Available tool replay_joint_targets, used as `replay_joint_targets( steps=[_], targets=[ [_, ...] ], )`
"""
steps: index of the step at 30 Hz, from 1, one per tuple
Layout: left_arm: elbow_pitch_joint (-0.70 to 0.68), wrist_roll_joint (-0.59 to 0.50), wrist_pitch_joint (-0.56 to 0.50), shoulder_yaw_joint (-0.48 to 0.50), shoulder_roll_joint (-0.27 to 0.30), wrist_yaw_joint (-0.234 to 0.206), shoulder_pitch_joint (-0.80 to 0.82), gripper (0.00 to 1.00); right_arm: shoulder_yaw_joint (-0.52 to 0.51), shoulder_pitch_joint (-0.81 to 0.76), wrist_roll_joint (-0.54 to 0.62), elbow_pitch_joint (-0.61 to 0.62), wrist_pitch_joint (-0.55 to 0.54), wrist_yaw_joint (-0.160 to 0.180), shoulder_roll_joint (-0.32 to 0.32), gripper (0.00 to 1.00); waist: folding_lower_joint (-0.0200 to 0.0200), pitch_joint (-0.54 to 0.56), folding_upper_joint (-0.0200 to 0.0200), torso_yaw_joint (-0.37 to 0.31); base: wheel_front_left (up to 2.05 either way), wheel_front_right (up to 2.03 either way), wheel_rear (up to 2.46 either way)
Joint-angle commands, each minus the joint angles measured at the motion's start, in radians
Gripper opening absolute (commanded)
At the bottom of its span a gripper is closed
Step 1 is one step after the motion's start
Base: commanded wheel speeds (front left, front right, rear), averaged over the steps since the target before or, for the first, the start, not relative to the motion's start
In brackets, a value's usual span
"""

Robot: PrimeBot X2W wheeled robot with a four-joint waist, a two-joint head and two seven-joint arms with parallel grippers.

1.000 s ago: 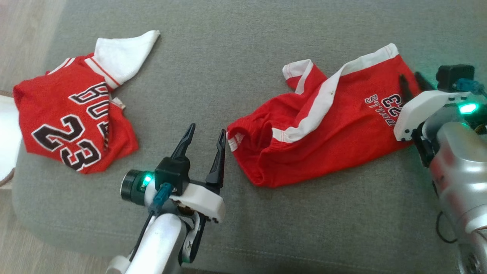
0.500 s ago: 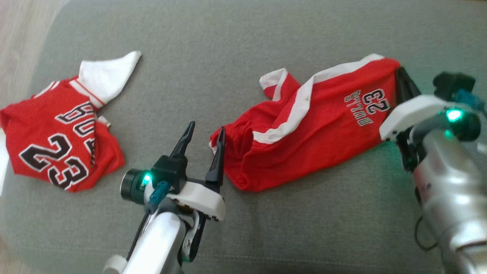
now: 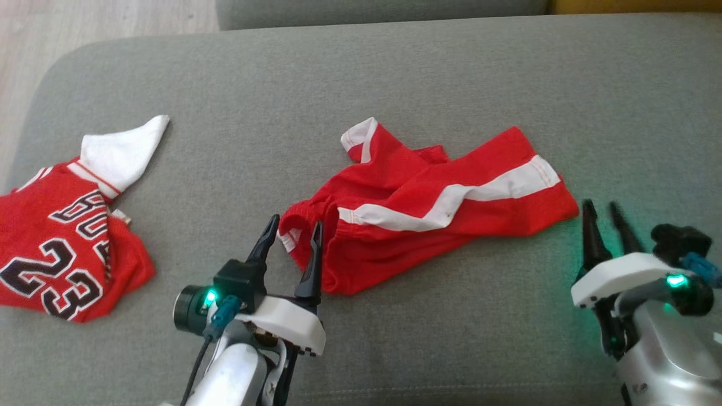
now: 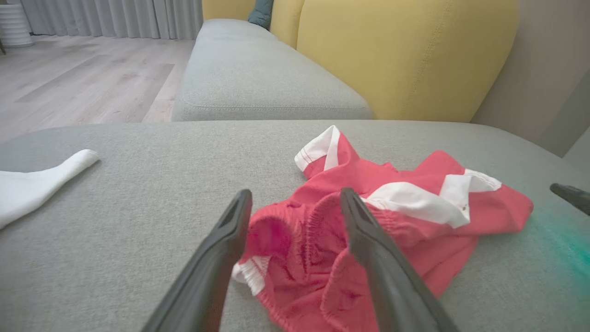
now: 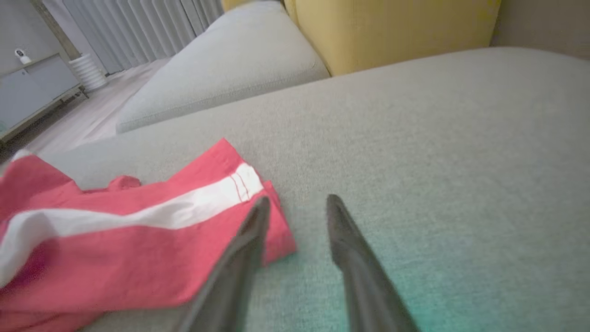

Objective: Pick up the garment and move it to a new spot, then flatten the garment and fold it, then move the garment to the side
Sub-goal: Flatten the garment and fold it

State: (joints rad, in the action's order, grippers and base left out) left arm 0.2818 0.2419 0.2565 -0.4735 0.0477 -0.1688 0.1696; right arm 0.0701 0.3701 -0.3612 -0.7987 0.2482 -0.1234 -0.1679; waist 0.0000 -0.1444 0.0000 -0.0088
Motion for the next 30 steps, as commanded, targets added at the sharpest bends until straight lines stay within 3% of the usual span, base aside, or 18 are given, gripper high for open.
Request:
replay_joint_targets(
  steps=[1, 4, 12, 22, 30],
  targets=[
    [-0.028, 0.006, 0.005, 0.032, 0.003, 0.005, 0.022, 1.0, 0.004, 0.01, 0.022, 0.065, 0.013, -0.007, 0.008, 1.0, 0.0, 0.004, 0.0, -0.006, 0.0, 0.0, 0.0],
    [-0.029, 0.008, 0.005, 0.033, 0.003, 0.004, 0.025, 1.0, -0.033, -0.025, 0.076, 0.168, 0.013, -0.007, 0.037, 1.0, 0.0, 0.009, 0.0, -0.013, 0.0, 0.0, 0.0],
    [-0.011, -0.035, 0.005, 0.087, 0.003, -0.063, 0.006, 1.0, -0.055, -0.113, 0.202, 0.39, 0.013, -0.007, 0.103, 1.0, 0.0, 0.038, 0.0, -0.012, 0.0, 0.0, 0.0],
    [0.022, -0.078, 0.005, 0.192, 0.003, -0.12, -0.072, 1.0, -0.024, -0.17, 0.224, 0.403, 0.013, -0.007, 0.117, 1.0, 0.0, 0.077, 0.0, -0.001, 0.0, 0.0, 0.0],
    [0.014, -0.072, 0.005, 0.218, 0.003, -0.099, -0.08, 1.0, -0.013, -0.167, 0.212, 0.394, 0.014, -0.007, 0.117, 1.0, 0.0, 0.074, 0.0, 0.005, 0.0, 0.0, 0.0]
  ],
)
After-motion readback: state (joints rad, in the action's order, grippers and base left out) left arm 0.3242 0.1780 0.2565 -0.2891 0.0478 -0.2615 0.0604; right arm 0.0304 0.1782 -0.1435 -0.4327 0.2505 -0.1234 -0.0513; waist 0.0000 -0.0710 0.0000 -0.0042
